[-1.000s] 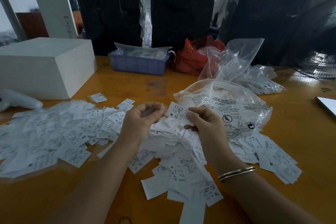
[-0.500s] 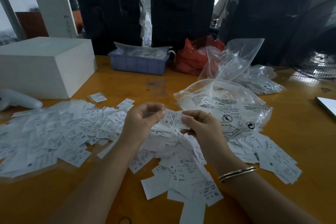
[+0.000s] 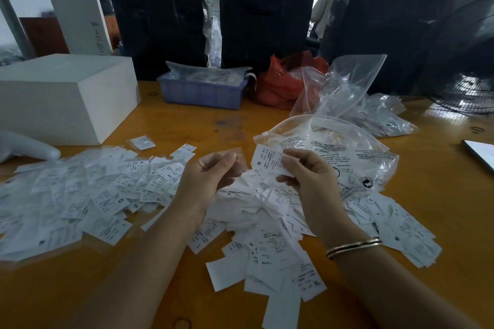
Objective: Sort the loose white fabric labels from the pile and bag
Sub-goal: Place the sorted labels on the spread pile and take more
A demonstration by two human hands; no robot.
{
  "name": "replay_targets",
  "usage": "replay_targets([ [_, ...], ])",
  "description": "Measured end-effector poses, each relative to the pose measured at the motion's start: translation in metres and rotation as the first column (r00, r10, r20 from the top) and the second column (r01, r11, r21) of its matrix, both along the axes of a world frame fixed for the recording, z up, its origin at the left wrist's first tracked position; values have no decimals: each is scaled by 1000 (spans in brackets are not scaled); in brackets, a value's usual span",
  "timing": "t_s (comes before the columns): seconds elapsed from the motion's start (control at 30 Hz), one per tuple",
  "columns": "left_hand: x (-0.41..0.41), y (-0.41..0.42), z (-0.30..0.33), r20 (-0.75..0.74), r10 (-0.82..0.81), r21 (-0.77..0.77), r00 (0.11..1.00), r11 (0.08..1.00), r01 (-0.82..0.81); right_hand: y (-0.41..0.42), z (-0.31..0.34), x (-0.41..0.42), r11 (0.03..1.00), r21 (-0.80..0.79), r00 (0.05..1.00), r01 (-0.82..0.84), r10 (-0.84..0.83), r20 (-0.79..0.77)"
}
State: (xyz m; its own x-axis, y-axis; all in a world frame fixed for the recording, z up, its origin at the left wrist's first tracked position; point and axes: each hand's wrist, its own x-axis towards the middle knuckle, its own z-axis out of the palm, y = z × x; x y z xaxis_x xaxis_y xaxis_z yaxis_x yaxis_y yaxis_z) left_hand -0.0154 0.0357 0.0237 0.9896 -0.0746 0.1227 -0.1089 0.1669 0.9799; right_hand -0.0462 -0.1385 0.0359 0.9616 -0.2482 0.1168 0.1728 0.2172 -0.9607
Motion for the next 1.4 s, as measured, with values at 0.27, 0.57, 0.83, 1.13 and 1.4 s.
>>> replay_targets([
  [0.27, -2, -1, 1, 25, -39, -30, 999, 999, 40, 5, 5, -3, 999, -39, 996, 14, -11, 83],
  [0.57, -4, -1, 4, -40, -164, -59, 986, 985, 161, 6, 6, -5, 993, -117, 979, 25, 0, 205],
  [0.83, -4, 0, 5, -82, -211, -89, 974, 975, 203, 6, 7, -6, 990, -137, 969, 16, 19, 248],
  [1.13, -3, 1, 5, -97, -203, -120, 974, 974, 191, 7, 8, -6, 992, -125, 959, 11, 25, 281],
  [1.4, -3, 1, 5, -99, -186, -118, 978, 978, 174, 10, 5, -6, 982, -189, 962, 10, 42, 269],
])
